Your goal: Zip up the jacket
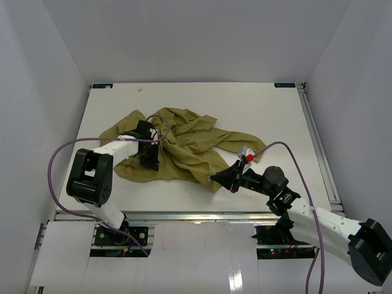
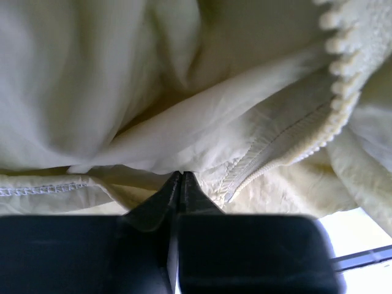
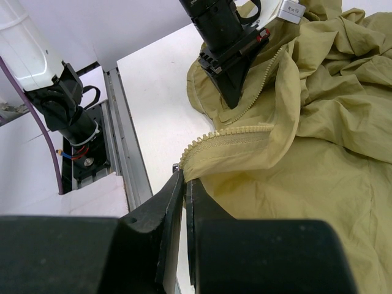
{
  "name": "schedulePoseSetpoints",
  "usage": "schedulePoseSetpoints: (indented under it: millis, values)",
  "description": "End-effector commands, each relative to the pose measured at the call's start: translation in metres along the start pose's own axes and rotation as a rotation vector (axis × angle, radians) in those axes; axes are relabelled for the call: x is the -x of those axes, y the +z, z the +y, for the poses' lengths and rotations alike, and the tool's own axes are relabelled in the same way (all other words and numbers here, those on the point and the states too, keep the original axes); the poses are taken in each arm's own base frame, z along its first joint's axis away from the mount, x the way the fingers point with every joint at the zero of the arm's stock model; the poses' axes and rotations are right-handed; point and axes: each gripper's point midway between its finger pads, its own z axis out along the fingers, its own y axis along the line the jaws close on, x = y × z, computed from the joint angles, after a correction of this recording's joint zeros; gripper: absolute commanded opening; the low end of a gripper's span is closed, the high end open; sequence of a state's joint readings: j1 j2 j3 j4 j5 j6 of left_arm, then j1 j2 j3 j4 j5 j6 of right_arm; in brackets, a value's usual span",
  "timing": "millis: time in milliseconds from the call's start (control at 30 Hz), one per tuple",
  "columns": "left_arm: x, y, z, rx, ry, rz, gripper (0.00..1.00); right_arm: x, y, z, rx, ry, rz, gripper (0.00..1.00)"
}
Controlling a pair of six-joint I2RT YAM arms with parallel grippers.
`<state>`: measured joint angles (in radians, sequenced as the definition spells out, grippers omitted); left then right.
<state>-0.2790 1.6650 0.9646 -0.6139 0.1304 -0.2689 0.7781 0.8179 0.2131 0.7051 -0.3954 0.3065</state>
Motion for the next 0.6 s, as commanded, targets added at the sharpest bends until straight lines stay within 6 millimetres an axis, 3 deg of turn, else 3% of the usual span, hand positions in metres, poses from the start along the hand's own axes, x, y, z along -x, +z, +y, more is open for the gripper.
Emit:
schedulePoseSetpoints:
  millis: [0,100,267,400,567]
  values:
    - [-0.006,0.000,0.016,0.097,-0.015,0.005,0.00,0.011,0.000,0.001,0.006,-0.022,-0.043,0.08]
    - [0.011,-0.022,0.011,0.089,-0.024,-0.089,0.00,0.010,0.000,0.000,0.001,-0.019,-0.037,0.08]
    - [0.044,-0.078,0.008,0.102,-0.051,-0.306,0.00,0.008,0.003,-0.001,0.002,-0.016,-0.026,0.08]
    - [0.050,-0.111,0.003,0.078,-0.069,-0.409,0.00,0.010,0.003,-0.002,0.001,-0.017,-0.029,0.08]
    - [0.044,-0.128,-0.007,0.002,-0.106,-0.469,0.00,0.009,0.004,-0.002,0.000,-0.016,-0.027,0.08]
